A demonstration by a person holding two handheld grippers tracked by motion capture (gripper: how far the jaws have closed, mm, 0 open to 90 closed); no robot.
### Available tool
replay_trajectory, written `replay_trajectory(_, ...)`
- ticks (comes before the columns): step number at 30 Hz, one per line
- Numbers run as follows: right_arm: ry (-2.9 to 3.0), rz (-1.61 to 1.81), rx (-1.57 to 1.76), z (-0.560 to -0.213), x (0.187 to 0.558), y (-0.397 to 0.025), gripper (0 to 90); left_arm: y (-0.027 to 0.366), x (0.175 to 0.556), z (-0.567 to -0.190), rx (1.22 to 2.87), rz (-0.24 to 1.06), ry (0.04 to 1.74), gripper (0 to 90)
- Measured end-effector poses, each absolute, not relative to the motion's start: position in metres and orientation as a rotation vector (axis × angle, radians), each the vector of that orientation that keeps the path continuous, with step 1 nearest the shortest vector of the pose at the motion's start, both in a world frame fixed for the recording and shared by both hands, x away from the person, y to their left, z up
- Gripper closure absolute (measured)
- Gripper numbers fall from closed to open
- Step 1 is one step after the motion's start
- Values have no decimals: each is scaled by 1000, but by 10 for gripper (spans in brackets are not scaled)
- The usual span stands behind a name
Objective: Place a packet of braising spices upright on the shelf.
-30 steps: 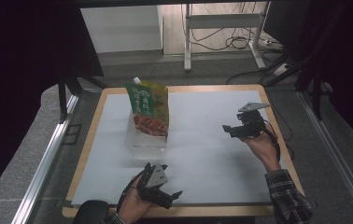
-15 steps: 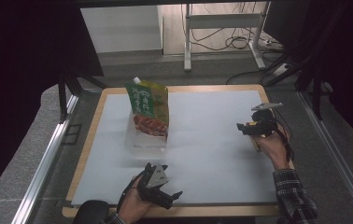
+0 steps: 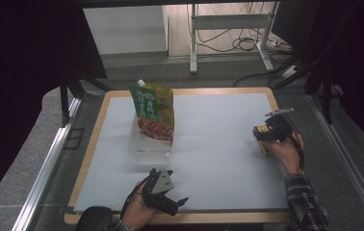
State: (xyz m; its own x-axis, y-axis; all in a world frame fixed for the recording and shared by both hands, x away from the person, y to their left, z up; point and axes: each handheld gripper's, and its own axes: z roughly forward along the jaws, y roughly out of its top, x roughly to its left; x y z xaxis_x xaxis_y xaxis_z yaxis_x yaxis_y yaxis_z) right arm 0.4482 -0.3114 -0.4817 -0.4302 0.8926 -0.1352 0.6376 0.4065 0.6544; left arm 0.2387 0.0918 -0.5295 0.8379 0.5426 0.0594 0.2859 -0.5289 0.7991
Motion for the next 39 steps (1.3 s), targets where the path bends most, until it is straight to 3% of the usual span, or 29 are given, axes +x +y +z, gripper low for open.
replay_trajectory(15, 2221, 661, 1401, -500, 454, -322, 210, 91, 239, -530, 2156, 382, 601, 9)
replay_trajectory(21, 2239, 669, 1450, -502, 455, -323, 278, 91, 238, -530, 2160, 382, 598, 9)
replay_trajectory(24, 2242, 656, 1455, -500, 454, -322, 316, 91, 238, -530, 2158, 381, 599, 9)
replay_trajectory(39, 2349, 749, 1246, -474, 441, -292, 324, 92, 239, -529, 2153, 384, 602, 9)
